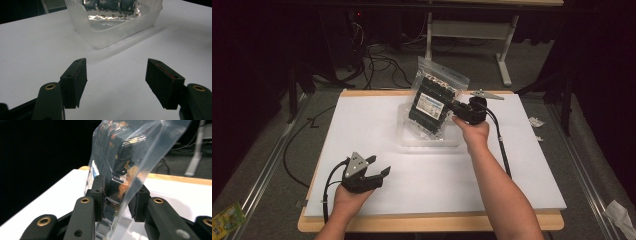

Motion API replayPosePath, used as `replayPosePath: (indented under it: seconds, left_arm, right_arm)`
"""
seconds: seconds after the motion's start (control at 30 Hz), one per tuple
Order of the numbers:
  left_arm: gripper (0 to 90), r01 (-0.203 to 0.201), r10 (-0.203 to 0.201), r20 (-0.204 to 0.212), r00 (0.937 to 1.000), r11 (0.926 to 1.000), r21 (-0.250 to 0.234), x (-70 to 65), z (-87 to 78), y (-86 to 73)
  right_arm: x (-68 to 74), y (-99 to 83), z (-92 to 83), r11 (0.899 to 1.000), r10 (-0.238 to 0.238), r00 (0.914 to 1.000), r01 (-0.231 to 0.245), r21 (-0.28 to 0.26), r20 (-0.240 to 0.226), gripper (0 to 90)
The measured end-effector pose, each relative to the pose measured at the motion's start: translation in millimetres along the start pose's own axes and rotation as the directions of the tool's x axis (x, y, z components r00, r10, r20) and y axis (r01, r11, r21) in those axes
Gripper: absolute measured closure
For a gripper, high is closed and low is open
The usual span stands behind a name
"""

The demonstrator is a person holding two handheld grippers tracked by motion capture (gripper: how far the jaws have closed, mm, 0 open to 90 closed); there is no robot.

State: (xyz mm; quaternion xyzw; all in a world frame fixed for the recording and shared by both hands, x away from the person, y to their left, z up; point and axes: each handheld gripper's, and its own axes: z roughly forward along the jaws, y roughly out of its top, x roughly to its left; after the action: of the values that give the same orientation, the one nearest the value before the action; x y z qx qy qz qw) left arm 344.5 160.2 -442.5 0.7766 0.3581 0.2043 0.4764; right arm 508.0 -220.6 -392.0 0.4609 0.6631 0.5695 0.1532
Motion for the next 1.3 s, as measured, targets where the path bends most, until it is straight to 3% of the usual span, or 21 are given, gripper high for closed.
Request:
replayPosePath:
  seconds: [0.17,0.33,0.43,0.67,0.7,0.93,1.13,1.23,1.3]
  left_arm:
    - [34.1,0.001,-0.001,0.003,1.0000,1.0000,0.002,-0.8,1.6,0.2]
    - [34.1,-0.020,0.020,0.004,0.9998,0.9998,0.006,-4.1,2.2,0.6]
    - [34.1,-0.019,0.019,0.003,0.9998,0.9998,0.005,-3.2,0.7,0.5]
    - [34.1,-0.004,0.004,-0.002,1.0000,0.9999,-0.014,-0.3,-1.3,0.6]
    - [34.1,-0.004,0.004,-0.007,1.0000,0.9999,-0.017,0.0,-1.8,0.6]
    - [34.0,-0.004,0.004,-0.005,1.0000,0.9998,-0.019,0.2,-1.9,0.8]
    - [34.0,-0.006,0.006,-0.005,1.0000,0.9999,-0.011,2.0,-0.1,0.3]
    - [34.0,-0.006,0.006,-0.010,0.9999,0.9998,-0.021,1.5,-0.7,0.8]
    - [33.9,-0.010,0.010,-0.012,0.9999,0.9998,-0.019,1.6,-1.2,0.6]
  right_arm:
    - [2.4,0.1,3.1,1.000,0.006,1.0000,-0.006,-0.002,-0.008,70.9]
    - [2.7,1.1,3.3,1.000,-0.018,0.9997,0.017,0.016,0.018,67.9]
    - [-2.6,1.7,1.5,0.999,-0.013,0.9995,0.012,0.033,0.028,55.8]
    - [-3.6,2.7,-1.6,0.998,-0.036,0.9985,0.034,0.051,0.040,40.0]
    - [-3.6,2.4,-2.3,0.998,-0.047,0.9968,0.044,0.054,0.065,33.4]
    - [-3.4,2.7,-6.4,0.997,-0.047,0.9963,0.042,0.069,0.072,29.3]
    - [-5.7,2.2,-19.0,0.997,-0.055,0.9944,0.050,0.054,0.090,27.9]
    - [-7.8,0.5,-32.8,0.998,-0.045,0.9954,0.042,0.036,0.084,26.7]
    - [-6.3,-2.3,-50.3,0.998,-0.068,0.9945,0.066,0.023,0.080,24.8]
